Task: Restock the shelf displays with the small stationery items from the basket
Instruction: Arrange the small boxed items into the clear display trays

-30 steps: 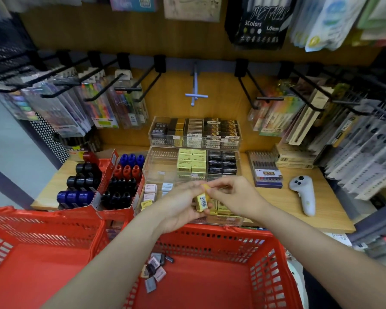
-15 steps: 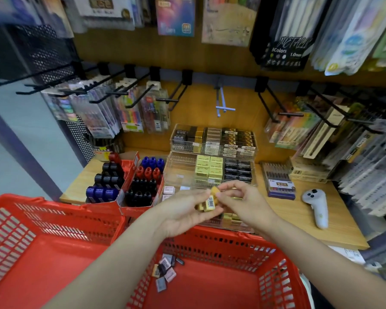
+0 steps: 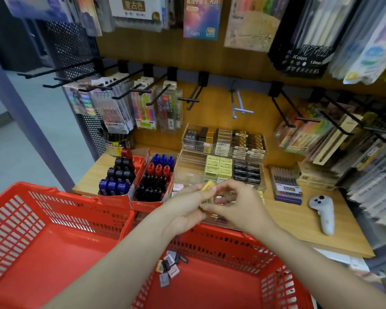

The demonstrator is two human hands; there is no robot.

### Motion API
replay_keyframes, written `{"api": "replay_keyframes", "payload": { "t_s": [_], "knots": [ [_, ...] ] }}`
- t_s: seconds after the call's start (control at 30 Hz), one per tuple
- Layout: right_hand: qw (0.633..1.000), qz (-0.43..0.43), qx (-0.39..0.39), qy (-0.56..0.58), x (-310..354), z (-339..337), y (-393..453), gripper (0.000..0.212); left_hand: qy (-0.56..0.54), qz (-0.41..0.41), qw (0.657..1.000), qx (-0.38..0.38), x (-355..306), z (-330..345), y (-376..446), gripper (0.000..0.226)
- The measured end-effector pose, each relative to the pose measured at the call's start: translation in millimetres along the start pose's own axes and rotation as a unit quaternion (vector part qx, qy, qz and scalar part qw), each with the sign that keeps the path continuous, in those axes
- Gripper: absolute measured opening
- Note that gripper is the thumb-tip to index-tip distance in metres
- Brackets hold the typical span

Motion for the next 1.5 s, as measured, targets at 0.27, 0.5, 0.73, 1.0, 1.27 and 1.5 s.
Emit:
{"api": "replay_keyframes", "payload": {
  "t_s": [0.27, 0.5, 0.73, 1.0, 1.27, 1.5],
  "knots": [
    [0.997, -0.009, -0.071, 0.001, -13, -10, -10, 0.018, -0.114, -0.035, 0.990, -0.081, 6, 6, 13, 0.045],
    [0.944, 0.252, -0.180, 0.111, -98, -67, -3, 0.015, 0.097, 0.020, 0.981, -0.169, 19, 7, 49, 0.013],
    [0.968, 0.191, -0.147, -0.074, -135, -61, 11, 0.006, 0.091, -0.009, 0.994, -0.066, 36, 39, 75, 0.028],
    [0.966, 0.119, -0.172, -0.151, -141, -57, 4, 0.026, -0.029, -0.032, 0.995, -0.090, 36, 36, 87, 0.021],
    [0.965, 0.115, -0.180, -0.153, -143, -52, 6, 0.033, 0.007, -0.032, 0.999, -0.034, 32, 38, 66, 0.029],
    [0.961, 0.132, -0.184, -0.156, -130, -57, -1, 0.047, -0.009, -0.003, 1.000, -0.020, 23, 28, 40, 0.032]
  ]
}}
Point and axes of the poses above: each hand's wrist, its own y-axis towards the middle knuckle, its own z-axis out of the palm, x = y × z, the point moved 4 cm from there along y, towards the middle knuckle, and after that the axes turned 7 degrees about -x, right-handed, at the moved point
